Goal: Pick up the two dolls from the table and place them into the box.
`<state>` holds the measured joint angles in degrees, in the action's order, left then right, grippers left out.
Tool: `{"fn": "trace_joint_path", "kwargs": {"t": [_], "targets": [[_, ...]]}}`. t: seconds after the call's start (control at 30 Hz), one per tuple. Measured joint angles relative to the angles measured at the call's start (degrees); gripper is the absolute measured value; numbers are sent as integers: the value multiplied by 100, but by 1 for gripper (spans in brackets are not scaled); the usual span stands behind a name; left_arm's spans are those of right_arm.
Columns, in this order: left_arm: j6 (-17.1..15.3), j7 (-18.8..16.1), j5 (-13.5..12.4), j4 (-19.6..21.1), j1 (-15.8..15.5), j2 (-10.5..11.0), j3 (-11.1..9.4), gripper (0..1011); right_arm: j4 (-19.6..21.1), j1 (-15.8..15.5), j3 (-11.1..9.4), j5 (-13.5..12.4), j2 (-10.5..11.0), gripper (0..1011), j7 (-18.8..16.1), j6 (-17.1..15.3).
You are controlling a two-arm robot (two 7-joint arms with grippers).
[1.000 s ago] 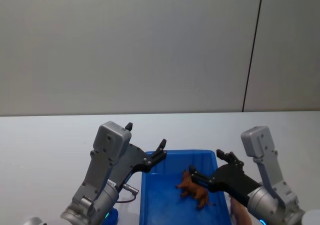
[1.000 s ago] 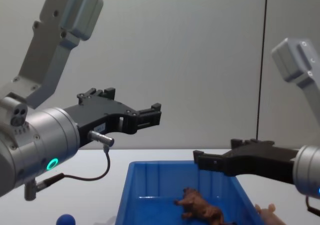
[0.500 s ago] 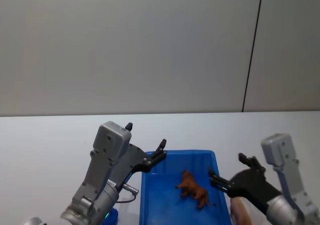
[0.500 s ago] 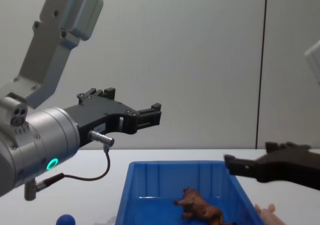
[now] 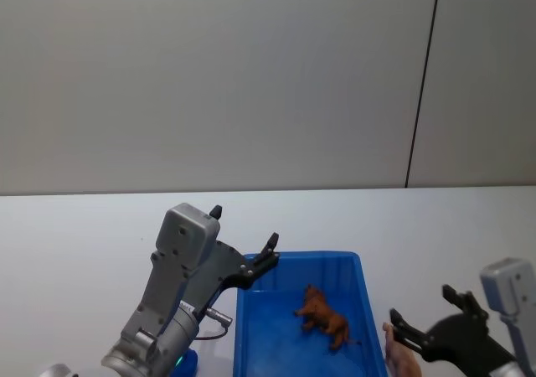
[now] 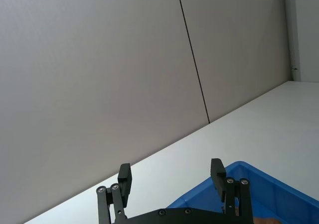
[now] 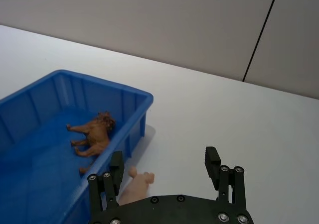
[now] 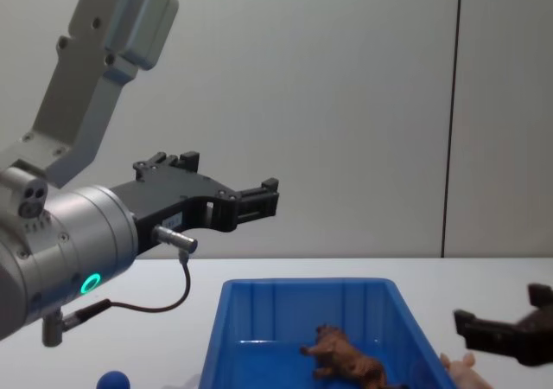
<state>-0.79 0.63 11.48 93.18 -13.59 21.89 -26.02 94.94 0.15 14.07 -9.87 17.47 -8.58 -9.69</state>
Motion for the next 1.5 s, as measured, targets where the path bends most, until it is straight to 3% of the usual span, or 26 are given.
{"fn": "trace_joint_path", "kwargs": {"t": [0.63, 1.1, 1.5], "targets": [[0, 0, 0, 0, 0, 0, 0, 1001, 125, -653, -179, -287, 508, 1001, -408, 530], [0, 0, 0, 0, 0, 0, 0, 1001, 122, -860, -202, -458, 627, 1001, -731, 831], [0, 0, 0, 0, 0, 0, 0, 1001, 68, -914, -174, -487, 613, 1001, -794, 959]]}}
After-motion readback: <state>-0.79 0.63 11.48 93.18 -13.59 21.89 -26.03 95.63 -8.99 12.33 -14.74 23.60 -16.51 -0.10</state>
